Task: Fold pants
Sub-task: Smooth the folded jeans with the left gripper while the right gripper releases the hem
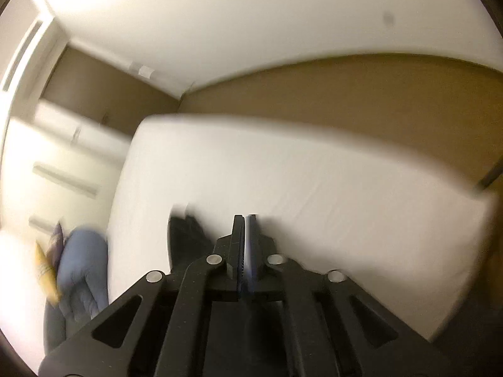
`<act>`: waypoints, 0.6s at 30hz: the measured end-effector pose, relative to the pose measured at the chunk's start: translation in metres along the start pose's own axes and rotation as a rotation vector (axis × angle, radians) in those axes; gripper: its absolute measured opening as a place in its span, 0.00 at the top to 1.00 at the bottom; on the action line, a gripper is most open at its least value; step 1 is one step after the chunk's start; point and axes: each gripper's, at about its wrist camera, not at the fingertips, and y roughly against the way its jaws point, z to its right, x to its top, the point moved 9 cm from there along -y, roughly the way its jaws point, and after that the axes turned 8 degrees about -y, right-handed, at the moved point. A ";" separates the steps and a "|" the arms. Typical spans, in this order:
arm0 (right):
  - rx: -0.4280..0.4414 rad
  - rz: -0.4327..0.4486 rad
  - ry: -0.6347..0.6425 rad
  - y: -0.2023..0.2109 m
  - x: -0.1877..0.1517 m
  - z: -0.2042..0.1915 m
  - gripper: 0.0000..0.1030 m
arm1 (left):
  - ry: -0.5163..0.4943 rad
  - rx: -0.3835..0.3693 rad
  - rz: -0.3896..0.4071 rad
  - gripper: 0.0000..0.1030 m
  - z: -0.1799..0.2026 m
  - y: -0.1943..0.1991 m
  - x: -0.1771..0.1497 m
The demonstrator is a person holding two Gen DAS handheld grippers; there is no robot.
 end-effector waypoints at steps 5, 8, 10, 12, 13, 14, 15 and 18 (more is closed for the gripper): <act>0.207 -0.220 0.116 -0.022 -0.078 -0.087 0.93 | -0.053 -0.070 0.067 0.53 0.043 0.005 0.029; 0.294 -0.443 0.214 -0.059 -0.165 -0.133 0.93 | -0.066 -0.151 0.069 0.53 0.075 -0.011 0.045; 0.262 -0.595 0.218 -0.097 -0.218 -0.134 0.93 | -0.066 -0.209 0.048 0.53 0.092 -0.023 0.045; 0.185 -0.653 0.206 -0.123 -0.242 -0.119 1.00 | -0.061 -0.212 -0.006 0.64 0.098 -0.047 0.041; 0.155 -0.661 0.175 -0.136 -0.246 -0.100 1.00 | -0.055 -0.201 -0.014 0.73 0.096 -0.055 0.038; 0.197 -0.660 0.140 -0.143 -0.244 -0.097 1.00 | -0.035 -0.209 -0.006 0.76 0.090 -0.056 0.036; 0.219 -0.635 0.128 -0.144 -0.238 -0.099 1.00 | -0.014 -0.225 -0.005 0.87 0.081 -0.053 0.034; 0.179 -0.510 0.134 -0.137 -0.193 -0.089 1.00 | 0.073 -0.284 -0.014 0.96 0.050 -0.052 0.027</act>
